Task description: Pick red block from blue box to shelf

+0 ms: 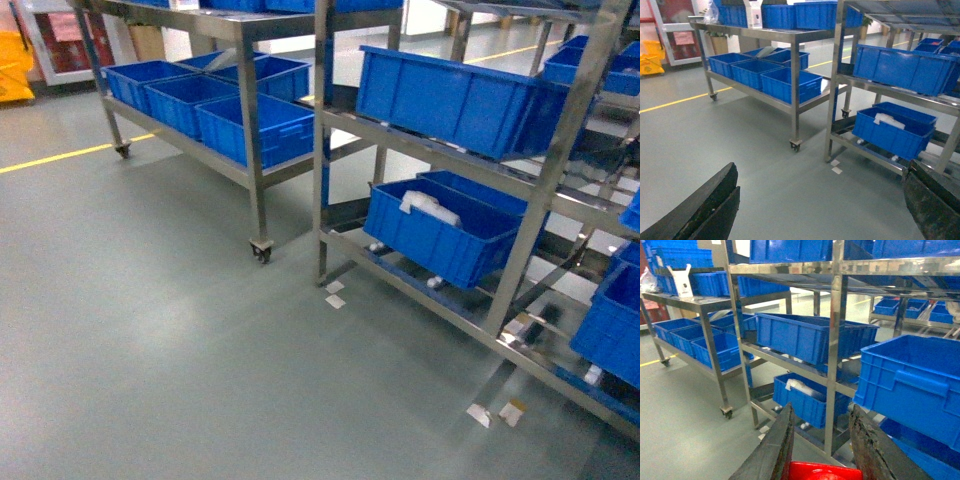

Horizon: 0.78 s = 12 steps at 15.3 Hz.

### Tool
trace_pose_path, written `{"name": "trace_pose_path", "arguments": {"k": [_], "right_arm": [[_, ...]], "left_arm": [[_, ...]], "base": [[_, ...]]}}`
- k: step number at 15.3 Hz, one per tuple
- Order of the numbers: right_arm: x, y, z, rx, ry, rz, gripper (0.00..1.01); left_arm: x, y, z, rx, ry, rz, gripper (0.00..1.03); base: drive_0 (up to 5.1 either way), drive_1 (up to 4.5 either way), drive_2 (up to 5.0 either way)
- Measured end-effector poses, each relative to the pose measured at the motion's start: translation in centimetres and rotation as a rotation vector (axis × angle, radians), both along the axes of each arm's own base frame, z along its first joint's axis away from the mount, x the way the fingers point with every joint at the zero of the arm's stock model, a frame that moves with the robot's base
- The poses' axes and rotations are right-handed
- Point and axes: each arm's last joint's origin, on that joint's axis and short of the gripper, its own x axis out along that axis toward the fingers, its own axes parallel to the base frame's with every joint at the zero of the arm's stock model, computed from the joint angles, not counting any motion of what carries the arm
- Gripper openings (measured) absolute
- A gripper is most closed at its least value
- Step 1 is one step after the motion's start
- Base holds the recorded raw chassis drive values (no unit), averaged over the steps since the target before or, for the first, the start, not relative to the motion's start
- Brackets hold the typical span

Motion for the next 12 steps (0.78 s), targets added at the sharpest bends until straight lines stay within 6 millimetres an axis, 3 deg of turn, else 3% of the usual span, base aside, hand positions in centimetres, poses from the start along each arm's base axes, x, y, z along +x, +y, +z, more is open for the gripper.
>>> {"name": "trace_pose_path", "arguments": {"k": [12], "right_arm": [[0.0, 0.0, 0.0, 0.0, 0.0, 0.0, 0.28]], "left_arm": [[0.0, 0.0, 0.0, 0.0, 0.0, 0.0, 0.98]], "base": [[-1.6, -1.6, -1.6]]}}
